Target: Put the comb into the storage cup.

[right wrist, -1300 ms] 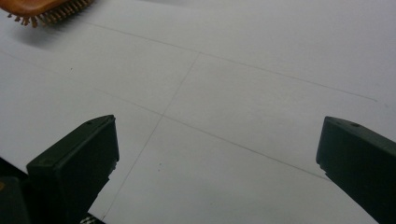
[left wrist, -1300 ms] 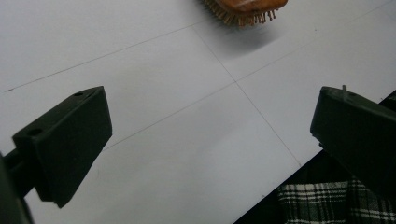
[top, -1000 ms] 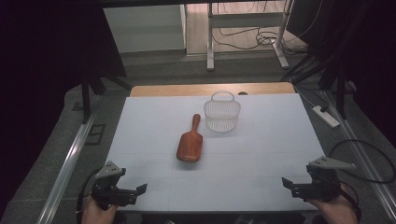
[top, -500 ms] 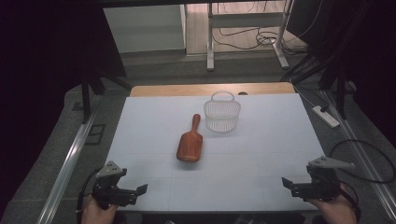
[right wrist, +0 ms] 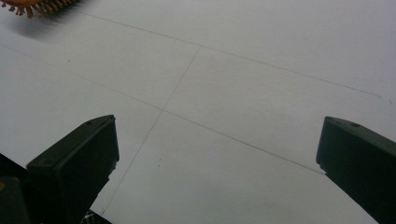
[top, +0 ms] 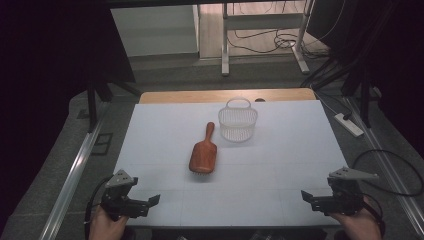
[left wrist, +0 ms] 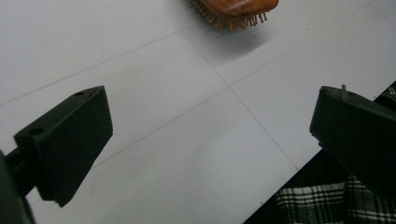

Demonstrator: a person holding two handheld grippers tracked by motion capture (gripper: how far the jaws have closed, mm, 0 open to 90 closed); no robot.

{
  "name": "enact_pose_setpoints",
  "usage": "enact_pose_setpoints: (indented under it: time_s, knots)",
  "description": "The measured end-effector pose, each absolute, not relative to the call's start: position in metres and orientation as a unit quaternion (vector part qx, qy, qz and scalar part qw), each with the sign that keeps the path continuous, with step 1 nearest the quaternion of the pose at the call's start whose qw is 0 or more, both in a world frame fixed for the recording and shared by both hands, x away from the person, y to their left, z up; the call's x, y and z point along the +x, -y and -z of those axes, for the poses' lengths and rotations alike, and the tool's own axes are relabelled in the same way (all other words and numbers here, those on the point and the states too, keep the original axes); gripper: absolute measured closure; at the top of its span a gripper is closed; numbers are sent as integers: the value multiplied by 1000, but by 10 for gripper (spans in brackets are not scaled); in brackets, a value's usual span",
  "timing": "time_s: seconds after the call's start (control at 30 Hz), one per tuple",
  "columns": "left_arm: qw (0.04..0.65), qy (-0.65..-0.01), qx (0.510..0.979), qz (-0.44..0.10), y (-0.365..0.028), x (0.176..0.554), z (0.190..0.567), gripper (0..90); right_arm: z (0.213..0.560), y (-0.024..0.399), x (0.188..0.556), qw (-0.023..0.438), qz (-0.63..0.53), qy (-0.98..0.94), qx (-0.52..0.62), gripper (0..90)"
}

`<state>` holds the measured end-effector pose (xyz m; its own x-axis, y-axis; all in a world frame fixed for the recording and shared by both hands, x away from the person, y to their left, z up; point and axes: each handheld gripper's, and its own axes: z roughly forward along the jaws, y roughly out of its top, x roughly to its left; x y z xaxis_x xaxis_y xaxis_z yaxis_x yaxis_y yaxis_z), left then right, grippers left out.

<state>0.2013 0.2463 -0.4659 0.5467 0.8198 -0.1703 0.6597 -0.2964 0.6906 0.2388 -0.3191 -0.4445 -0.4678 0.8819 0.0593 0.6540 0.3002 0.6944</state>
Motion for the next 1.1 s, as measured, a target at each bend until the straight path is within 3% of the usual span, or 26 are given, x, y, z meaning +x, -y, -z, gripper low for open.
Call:
enact_pose_setpoints:
  time_s: [1.1]
  knots:
    - [355, -452, 814, -91, -230, 244, 466, 0, 445, 318, 240, 169, -333, -790, 486, 0]
